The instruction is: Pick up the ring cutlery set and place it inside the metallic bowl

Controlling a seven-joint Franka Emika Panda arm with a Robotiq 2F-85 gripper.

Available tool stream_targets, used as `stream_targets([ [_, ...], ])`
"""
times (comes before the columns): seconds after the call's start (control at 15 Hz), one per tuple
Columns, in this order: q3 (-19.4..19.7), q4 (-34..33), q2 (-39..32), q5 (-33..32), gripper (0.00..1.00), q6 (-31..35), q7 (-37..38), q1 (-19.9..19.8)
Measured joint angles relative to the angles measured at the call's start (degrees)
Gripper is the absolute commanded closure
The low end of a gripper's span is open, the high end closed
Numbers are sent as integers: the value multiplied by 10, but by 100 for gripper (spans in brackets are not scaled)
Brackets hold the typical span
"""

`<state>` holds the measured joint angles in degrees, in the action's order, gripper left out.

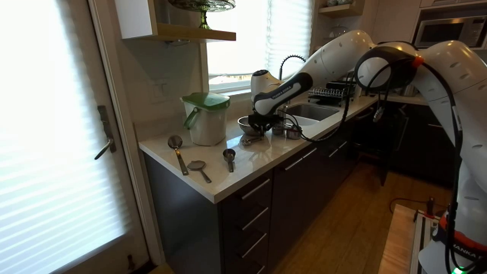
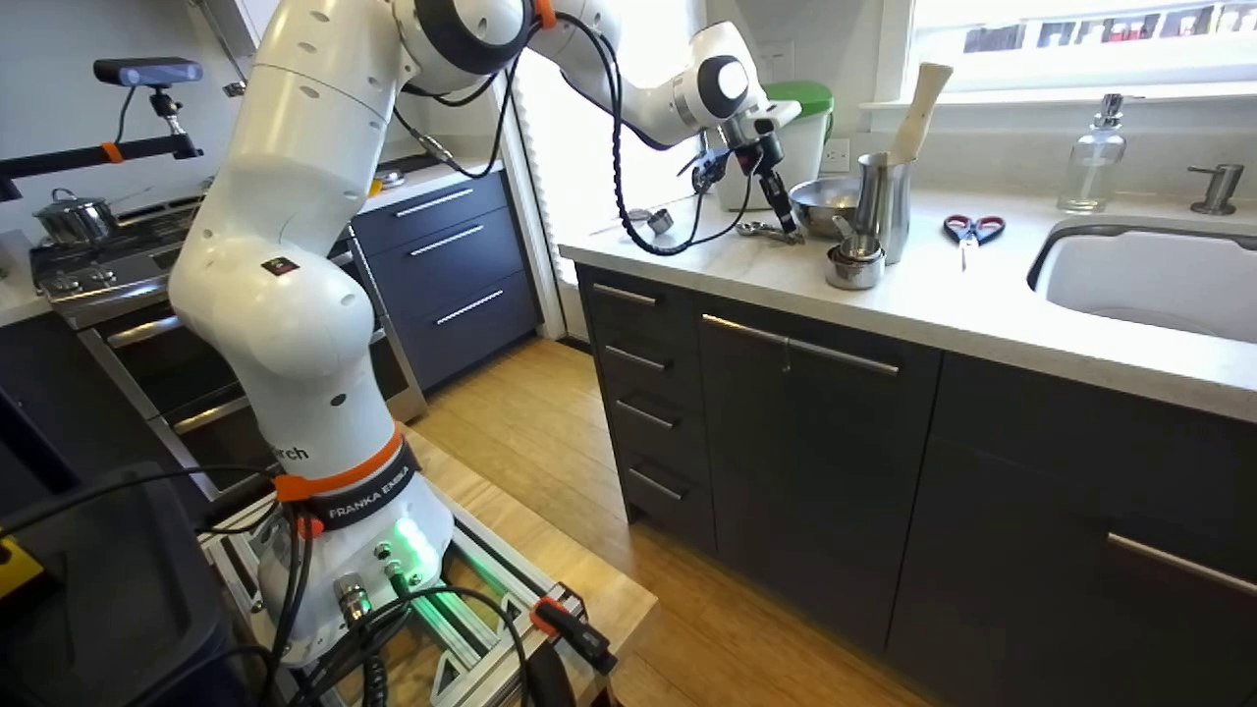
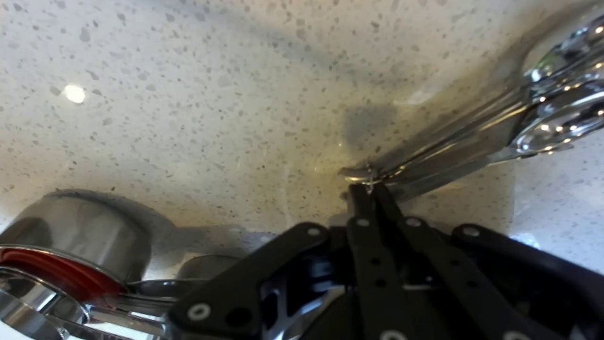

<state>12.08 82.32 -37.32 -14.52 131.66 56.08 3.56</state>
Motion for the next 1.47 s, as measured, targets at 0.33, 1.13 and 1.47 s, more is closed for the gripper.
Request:
stream_targets([
  [0.33, 0, -3, 2, 0, 99, -1, 0, 0],
  [1.13, -31, 6, 58, 12, 99, -101, -17, 8],
  [1.47, -39, 17, 90, 22, 99, -107, -22, 8],
])
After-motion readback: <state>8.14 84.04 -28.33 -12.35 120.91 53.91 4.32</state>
